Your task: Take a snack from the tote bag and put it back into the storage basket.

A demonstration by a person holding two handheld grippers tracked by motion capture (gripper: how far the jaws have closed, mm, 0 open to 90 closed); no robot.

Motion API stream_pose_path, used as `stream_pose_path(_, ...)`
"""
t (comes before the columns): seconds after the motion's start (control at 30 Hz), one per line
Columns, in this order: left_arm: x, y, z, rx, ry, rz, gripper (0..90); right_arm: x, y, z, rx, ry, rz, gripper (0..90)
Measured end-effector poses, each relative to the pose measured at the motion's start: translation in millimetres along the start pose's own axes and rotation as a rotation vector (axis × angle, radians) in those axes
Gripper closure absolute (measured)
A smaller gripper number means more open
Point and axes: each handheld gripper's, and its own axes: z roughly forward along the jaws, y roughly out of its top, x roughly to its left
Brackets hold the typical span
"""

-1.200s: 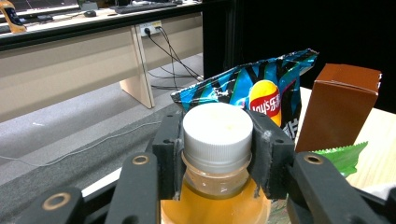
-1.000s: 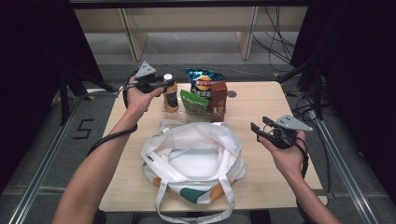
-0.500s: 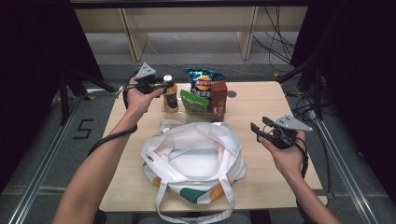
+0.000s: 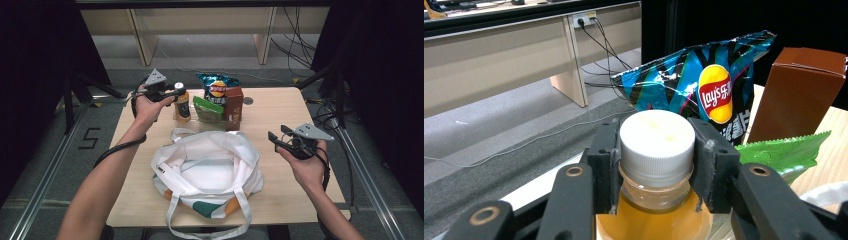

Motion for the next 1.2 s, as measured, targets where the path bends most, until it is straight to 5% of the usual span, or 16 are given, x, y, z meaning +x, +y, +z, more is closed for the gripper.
stream_pose_path(1.2,1.1,-13.5,3.9,0.033,-0.016,-0.013,58.6,2.6,-0.9,1.4,-0.005,-0.009,0.013,45.2)
